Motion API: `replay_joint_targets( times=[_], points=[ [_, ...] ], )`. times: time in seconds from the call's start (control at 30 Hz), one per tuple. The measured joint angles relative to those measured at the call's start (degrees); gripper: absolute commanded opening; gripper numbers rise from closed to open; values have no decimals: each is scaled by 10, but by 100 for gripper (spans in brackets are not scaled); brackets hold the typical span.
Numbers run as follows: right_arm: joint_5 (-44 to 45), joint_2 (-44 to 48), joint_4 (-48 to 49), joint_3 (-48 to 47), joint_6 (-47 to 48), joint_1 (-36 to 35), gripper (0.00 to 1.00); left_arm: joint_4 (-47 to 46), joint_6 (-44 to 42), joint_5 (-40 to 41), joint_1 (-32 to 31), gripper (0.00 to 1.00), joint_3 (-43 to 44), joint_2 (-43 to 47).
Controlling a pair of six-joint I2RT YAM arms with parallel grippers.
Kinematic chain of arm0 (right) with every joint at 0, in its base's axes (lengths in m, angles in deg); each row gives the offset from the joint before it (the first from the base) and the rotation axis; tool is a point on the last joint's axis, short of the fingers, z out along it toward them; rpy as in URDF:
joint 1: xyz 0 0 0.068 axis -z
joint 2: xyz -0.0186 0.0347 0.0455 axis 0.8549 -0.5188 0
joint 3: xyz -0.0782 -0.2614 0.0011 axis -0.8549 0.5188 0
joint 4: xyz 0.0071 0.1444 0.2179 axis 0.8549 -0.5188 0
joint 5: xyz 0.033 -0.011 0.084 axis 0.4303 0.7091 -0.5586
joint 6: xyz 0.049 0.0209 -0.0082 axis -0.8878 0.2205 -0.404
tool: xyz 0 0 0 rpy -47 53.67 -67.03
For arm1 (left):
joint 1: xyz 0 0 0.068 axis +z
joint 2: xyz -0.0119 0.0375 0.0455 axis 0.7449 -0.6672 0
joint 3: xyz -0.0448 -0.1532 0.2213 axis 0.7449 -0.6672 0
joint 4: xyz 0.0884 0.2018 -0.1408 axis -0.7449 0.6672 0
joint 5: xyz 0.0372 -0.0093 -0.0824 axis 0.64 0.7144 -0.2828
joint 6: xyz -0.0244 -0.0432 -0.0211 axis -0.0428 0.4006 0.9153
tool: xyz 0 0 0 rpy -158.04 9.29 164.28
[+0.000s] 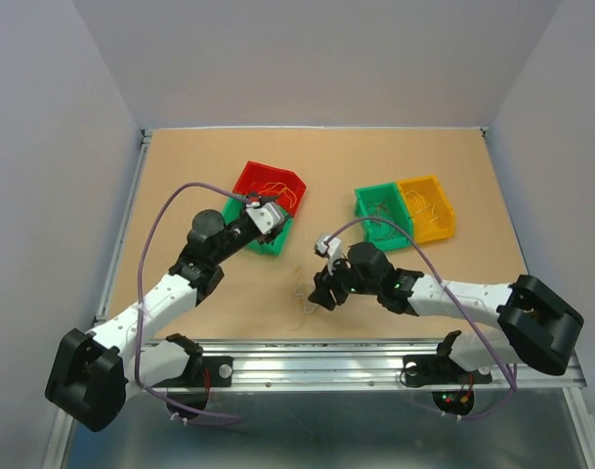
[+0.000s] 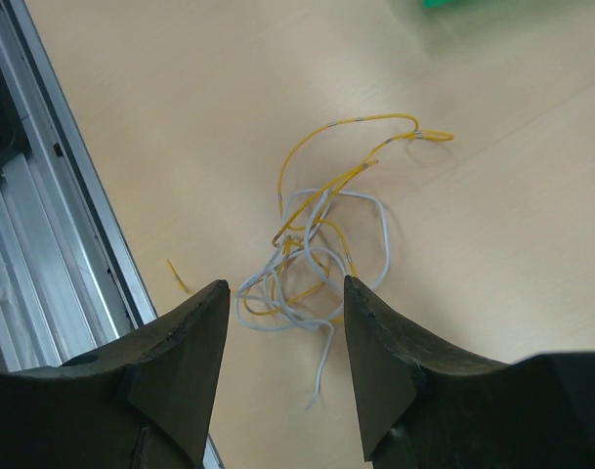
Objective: Untangle the cables
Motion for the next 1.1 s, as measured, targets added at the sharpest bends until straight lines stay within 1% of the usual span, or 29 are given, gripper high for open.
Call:
replay_joint_targets(
  times=[0.03,0.07,0.17,0.2,0.23,0.27,0.33,0.37,0.4,0.47,0.57,0.63,0.77,0.83,1.1],
  points=[
    [-2,-7,0,-5,3,0,56,-21,9,14,0,74,-16,7],
    [-3,-13,0,-9,6,0,55,-47,16,28,0,99,-33,12],
    [-4,-40,0,-25,12,0,54,-110,37,60,0,99,-77,42],
    [-5,-49,0,-31,15,0,52,-129,40,66,1,99,-87,49],
    [-4,-56,0,-35,17,0,47,-139,41,68,1,99,-91,53],
    [-5,-64,0,-39,19,0,33,-149,43,70,0,99,-93,55],
    [-4,-76,0,-45,25,0,16,-169,46,73,0,99,-94,55],
    [-4,-80,0,-47,25,0,8,-174,46,73,1,96,-94,55],
    [-4,-82,0,-48,28,-1,7,-179,46,71,0,94,-94,55],
    [-5,-81,1,-49,30,-1,1,-186,46,58,1,87,-94,52],
    [-5,-65,-2,-48,31,-3,1,-192,43,21,0,85,-94,41],
    [-3,-35,-1,-46,29,-4,1,-198,39,-23,1,85,-95,25],
    [18,66,10,-19,11,-3,1,-199,19,-131,-2,86,-101,-19],
    [35,129,19,2,2,-4,0,-193,9,-166,-4,88,-101,-37],
    [120,345,38,88,-31,-4,1,-185,-7,-271,-6,90,-101,-49]
  ],
)
